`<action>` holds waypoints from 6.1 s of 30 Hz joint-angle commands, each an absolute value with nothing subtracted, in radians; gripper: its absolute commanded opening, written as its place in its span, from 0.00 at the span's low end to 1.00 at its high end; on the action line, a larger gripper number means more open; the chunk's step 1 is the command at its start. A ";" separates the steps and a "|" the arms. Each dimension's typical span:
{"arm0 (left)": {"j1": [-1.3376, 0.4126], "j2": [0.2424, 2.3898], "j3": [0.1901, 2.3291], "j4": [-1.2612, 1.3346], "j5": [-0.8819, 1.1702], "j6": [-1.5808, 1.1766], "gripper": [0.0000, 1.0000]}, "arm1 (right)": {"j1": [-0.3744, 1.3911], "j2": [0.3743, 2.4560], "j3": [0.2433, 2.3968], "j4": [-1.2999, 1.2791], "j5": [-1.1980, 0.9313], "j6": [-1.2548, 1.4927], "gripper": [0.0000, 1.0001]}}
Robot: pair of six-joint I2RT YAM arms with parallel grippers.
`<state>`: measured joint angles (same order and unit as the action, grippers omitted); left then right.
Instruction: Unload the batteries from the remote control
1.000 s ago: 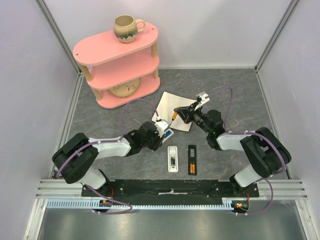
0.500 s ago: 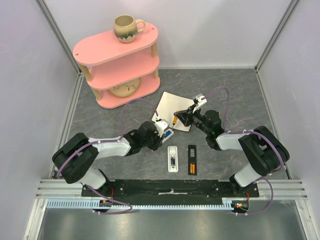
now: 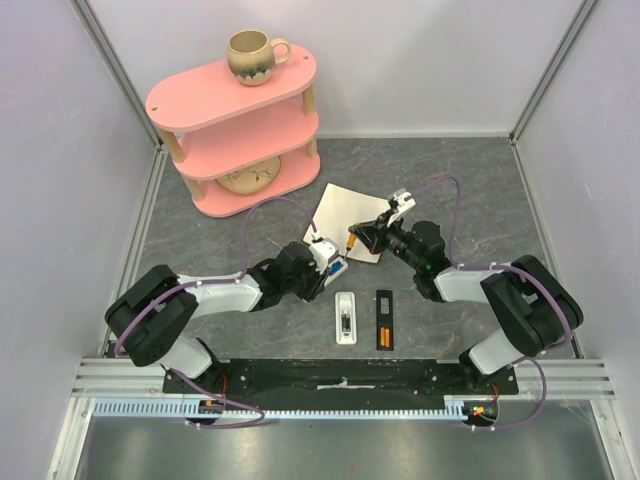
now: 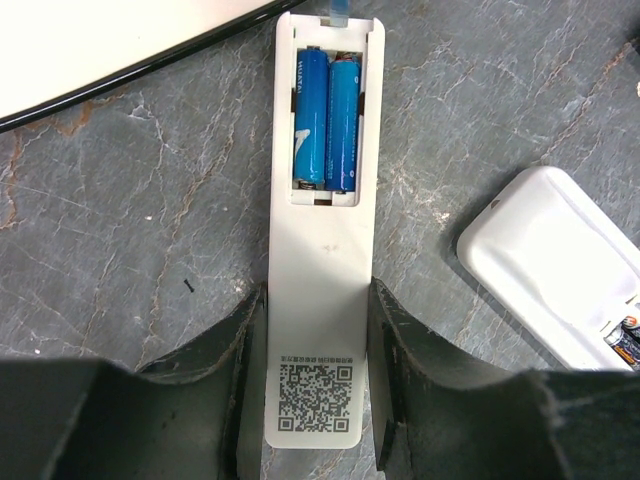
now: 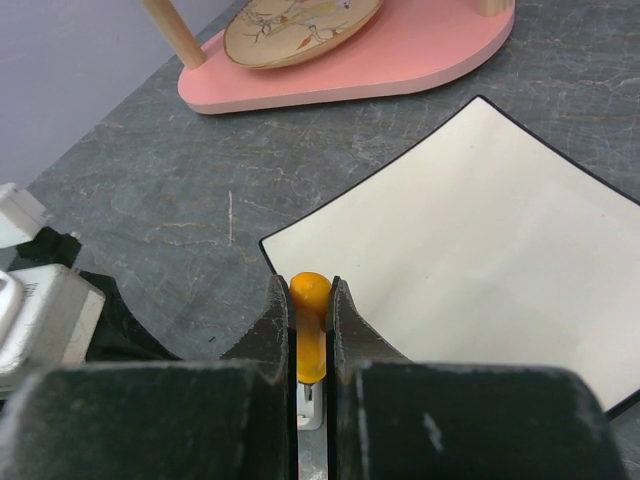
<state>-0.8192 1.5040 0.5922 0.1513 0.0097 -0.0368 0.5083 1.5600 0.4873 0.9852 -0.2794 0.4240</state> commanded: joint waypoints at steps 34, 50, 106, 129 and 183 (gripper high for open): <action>-0.813 1.555 0.627 0.163 0.038 -0.020 0.02 | 0.532 1.522 0.506 0.894 -0.216 0.403 0.00; -0.811 1.557 0.632 0.161 0.043 -0.020 0.02 | 0.554 1.467 0.512 0.804 -0.135 0.348 0.00; -0.804 1.578 0.643 0.150 0.052 -0.023 0.02 | 0.469 1.763 0.354 1.684 -0.416 1.052 0.00; -0.802 1.586 0.647 0.147 0.054 -0.025 0.02 | 0.468 1.677 0.333 1.703 -0.433 1.085 0.00; -0.802 1.594 0.653 0.141 0.066 -0.023 0.02 | 0.465 1.585 0.499 1.029 -0.259 0.658 0.00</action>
